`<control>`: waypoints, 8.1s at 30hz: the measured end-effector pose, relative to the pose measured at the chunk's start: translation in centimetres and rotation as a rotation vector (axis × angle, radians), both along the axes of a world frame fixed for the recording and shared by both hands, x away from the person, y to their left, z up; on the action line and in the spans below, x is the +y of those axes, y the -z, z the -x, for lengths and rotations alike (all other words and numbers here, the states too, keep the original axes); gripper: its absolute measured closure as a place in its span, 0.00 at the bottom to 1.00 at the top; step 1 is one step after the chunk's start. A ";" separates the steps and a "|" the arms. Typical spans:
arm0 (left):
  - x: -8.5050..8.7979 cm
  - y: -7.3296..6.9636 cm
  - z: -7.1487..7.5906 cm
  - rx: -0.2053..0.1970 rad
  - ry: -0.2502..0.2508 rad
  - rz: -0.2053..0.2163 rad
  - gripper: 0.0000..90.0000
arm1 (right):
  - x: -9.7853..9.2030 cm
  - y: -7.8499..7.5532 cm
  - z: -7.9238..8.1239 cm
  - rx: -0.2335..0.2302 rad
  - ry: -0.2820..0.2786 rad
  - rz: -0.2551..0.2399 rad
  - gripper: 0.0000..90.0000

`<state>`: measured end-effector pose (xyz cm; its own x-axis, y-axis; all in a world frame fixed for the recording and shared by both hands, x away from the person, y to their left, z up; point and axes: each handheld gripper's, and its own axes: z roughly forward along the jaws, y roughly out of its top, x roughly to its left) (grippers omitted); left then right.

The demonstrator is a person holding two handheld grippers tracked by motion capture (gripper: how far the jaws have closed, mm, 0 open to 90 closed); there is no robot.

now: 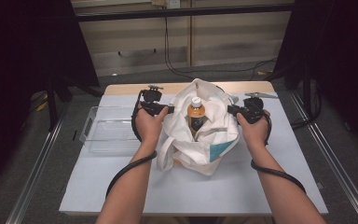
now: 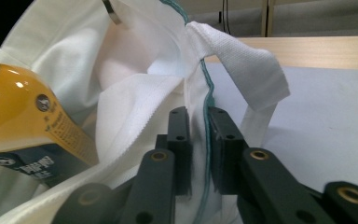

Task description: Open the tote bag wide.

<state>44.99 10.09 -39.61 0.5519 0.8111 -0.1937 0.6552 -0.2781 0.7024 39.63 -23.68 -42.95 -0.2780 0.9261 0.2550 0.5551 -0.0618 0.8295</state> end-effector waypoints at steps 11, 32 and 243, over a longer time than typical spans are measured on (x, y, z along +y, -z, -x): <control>0.9 -1.9 2.8 -0.032 0.009 0.053 0.64 | -0.2 -1.8 2.0 -0.029 -0.016 -0.005 0.66; -0.1 -1.8 8.4 -0.065 0.109 0.098 0.65 | 0.0 -2.6 5.8 -0.023 -0.063 -0.018 0.59; -4.5 1.4 -1.8 -0.021 0.069 0.045 0.99 | 2.0 0.0 -0.4 0.018 -0.197 0.136 1.00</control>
<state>46.75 5.58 -41.01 0.6105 0.7616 -0.2173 0.6208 -0.2898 0.7284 40.02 -21.71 -42.93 -0.4533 0.8807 0.1377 0.5600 0.1611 0.8127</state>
